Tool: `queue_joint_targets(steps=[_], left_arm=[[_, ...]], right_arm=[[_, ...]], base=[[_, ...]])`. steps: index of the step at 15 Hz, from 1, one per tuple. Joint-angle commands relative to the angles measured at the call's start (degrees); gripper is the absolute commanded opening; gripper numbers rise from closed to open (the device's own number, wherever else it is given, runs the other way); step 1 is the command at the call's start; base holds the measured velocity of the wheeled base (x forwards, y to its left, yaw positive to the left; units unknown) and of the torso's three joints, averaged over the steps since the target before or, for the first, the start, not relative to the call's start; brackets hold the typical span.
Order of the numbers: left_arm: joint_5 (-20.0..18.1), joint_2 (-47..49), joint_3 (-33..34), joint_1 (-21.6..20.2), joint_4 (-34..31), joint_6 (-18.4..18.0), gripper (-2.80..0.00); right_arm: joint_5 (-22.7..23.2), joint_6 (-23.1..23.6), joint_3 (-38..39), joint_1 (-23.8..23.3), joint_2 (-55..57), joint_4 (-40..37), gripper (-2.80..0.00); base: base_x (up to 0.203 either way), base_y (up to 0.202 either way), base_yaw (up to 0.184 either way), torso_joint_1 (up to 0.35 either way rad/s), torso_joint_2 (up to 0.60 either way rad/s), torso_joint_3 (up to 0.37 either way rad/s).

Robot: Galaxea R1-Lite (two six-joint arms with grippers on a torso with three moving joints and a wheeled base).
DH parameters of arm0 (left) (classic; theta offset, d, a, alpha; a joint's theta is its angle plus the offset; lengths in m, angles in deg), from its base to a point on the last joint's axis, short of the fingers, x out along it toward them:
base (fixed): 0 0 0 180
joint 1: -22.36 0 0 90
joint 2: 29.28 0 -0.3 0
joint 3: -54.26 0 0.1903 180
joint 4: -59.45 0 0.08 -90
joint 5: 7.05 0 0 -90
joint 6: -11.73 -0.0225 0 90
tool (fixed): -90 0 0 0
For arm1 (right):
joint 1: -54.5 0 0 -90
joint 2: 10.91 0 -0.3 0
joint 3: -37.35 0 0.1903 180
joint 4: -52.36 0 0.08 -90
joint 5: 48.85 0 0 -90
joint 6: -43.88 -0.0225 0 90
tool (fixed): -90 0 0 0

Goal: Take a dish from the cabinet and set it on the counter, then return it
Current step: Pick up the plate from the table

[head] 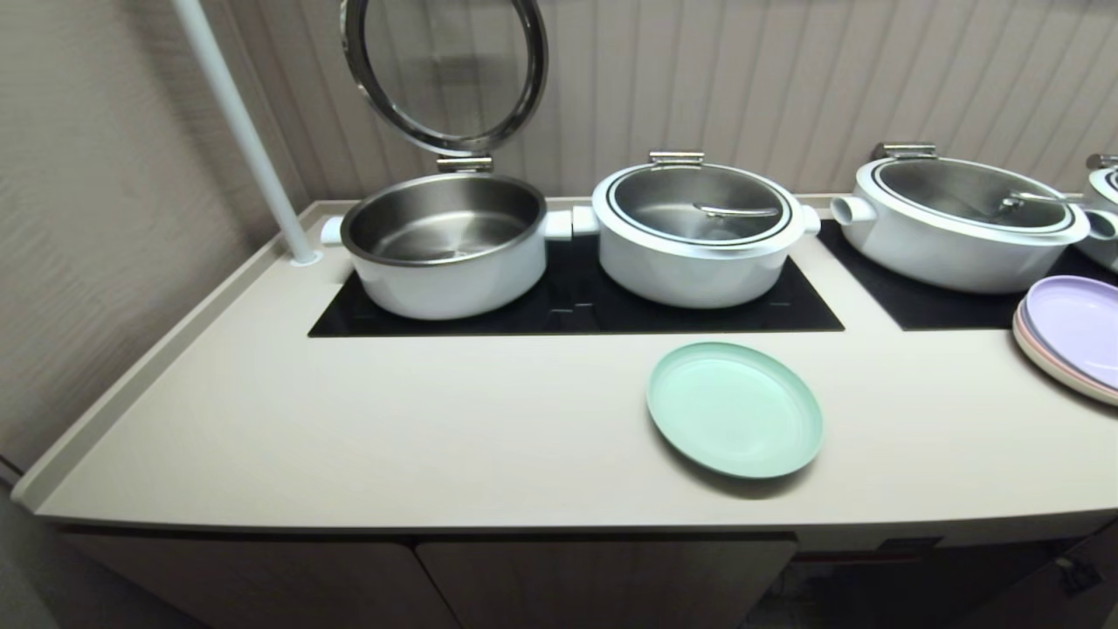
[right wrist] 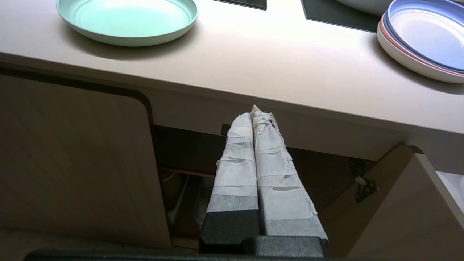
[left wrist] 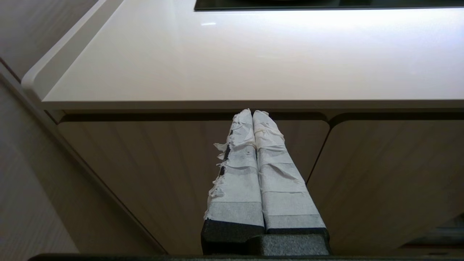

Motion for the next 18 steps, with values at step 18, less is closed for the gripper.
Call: queue_joint_targets(steps=[18], left_arm=[[0.02, -0.02, 0.00, 0.00, 0.02, 0.02, -2.80]], right_arm=[[-0.05, -0.55, -8.05, 0.01, 3.11, 2.38, -2.80]], base=[[0.000, 0.000, 0.000, 0.000, 0.00, 0.000]])
